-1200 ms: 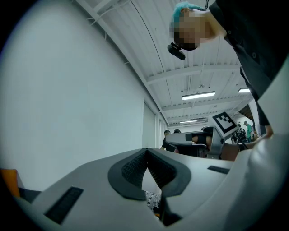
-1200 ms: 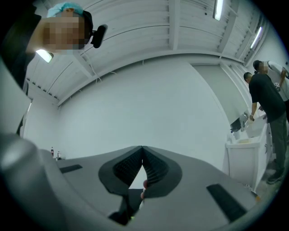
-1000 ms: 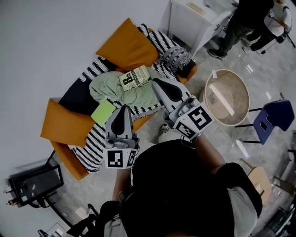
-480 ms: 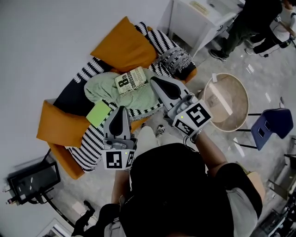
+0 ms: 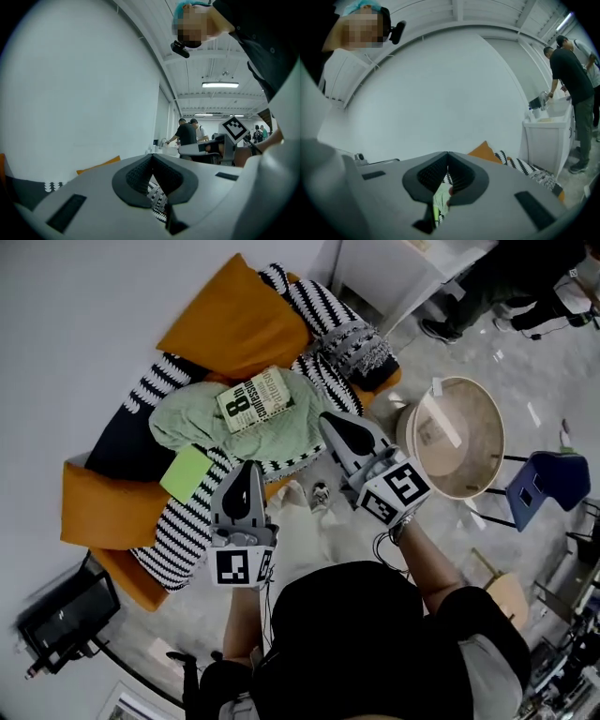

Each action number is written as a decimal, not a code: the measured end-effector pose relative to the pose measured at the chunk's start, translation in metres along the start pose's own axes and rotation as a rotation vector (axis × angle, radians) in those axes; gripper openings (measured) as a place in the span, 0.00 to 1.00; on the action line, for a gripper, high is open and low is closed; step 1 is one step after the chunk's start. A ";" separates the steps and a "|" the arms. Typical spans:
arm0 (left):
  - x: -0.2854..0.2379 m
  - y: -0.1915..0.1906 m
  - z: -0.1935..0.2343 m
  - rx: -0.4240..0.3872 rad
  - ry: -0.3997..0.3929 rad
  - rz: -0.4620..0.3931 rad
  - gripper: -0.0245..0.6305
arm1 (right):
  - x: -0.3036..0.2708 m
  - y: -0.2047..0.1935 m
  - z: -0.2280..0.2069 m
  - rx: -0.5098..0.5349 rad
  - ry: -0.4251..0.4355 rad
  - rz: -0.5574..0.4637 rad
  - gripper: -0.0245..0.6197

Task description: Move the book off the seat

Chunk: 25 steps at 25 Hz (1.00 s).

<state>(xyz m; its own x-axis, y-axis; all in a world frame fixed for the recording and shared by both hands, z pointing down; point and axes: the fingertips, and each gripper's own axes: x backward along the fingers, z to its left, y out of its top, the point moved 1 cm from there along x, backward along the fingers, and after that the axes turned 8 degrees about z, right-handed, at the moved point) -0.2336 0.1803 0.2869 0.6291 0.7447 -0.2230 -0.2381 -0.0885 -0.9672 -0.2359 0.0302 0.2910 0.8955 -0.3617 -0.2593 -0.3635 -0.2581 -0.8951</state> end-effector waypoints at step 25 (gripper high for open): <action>-0.139 -0.264 0.175 0.148 0.158 0.333 0.05 | -0.152 -0.229 -0.121 -0.222 -0.108 0.350 0.06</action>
<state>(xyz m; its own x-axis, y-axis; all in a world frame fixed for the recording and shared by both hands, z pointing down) -0.3880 0.2159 0.5950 0.6027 0.5795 -0.5486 -0.5452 -0.2029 -0.8134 -0.3196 0.0362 0.5795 0.7260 -0.3684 -0.5807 -0.6860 -0.3275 -0.6498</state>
